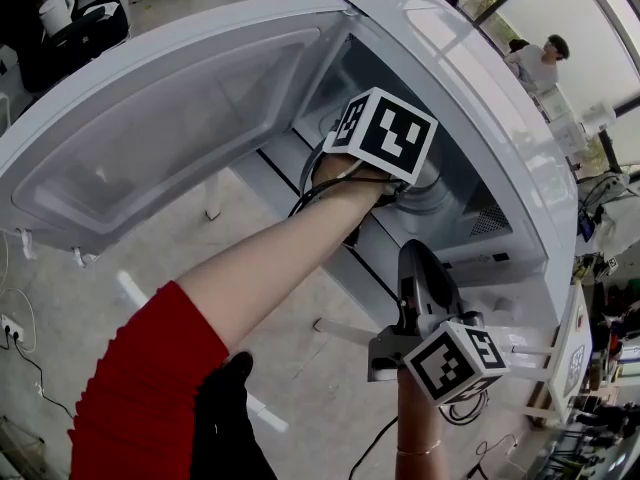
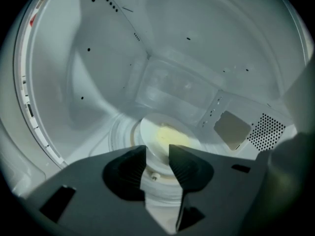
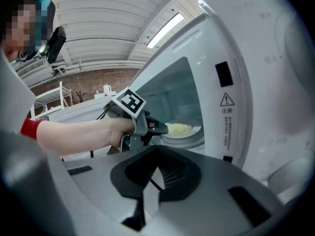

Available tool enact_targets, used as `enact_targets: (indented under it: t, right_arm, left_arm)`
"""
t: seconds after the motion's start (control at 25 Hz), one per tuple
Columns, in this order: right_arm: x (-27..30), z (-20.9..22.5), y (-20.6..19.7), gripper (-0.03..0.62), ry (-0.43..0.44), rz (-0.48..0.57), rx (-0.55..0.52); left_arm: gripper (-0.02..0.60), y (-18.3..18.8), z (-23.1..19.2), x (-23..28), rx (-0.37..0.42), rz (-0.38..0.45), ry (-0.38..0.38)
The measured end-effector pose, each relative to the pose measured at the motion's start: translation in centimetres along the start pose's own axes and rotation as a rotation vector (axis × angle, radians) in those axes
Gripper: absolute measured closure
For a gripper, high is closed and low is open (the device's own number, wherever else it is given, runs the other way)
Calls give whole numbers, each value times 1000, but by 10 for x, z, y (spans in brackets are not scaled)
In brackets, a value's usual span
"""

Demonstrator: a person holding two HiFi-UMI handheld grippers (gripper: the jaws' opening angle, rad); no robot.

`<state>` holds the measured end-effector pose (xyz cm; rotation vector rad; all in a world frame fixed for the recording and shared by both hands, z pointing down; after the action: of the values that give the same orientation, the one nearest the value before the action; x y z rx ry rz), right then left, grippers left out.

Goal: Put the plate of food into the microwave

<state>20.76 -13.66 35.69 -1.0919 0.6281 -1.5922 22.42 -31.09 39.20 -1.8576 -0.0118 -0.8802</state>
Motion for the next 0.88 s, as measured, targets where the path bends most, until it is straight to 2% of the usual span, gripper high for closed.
enact_targets:
  t: [0.2,0.32,0.44,0.52,0.68,0.88]
  right_arm:
    - [2,-1,-1,582,0,0,-2]
    - [2,0,-5,582,-5,-4,-7]
    - [2,-4,-12,582,-3,-6,-10]
    - [1,-11,-16,582,6,1,-6]
    - [-8,-29,-10,582,42,5,3]
    - [-33,-46,1,582,104,25,-22]
  left_arm:
    - [420,1,-2,0,136,19,55]
    - [420,0,-4,-4,160,59,67]
    - [423,4,-13,-24,201,154,80]
    - [458,6,-17,-46,235,243,69]
    - [566,2,-17,-96,223,387,28]
    - [572,-15,4,-147,176,477,-69]
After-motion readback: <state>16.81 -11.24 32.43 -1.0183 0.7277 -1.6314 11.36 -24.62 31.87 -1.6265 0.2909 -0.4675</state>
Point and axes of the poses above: the fingertips, and each gripper's own axes: x forward along the fingers, z to its right, y out of its top, the point moved 1 cm from there along -x, backward along the fingers, and after that the axes turned 10 degrees about x, right-handed, at the moved point
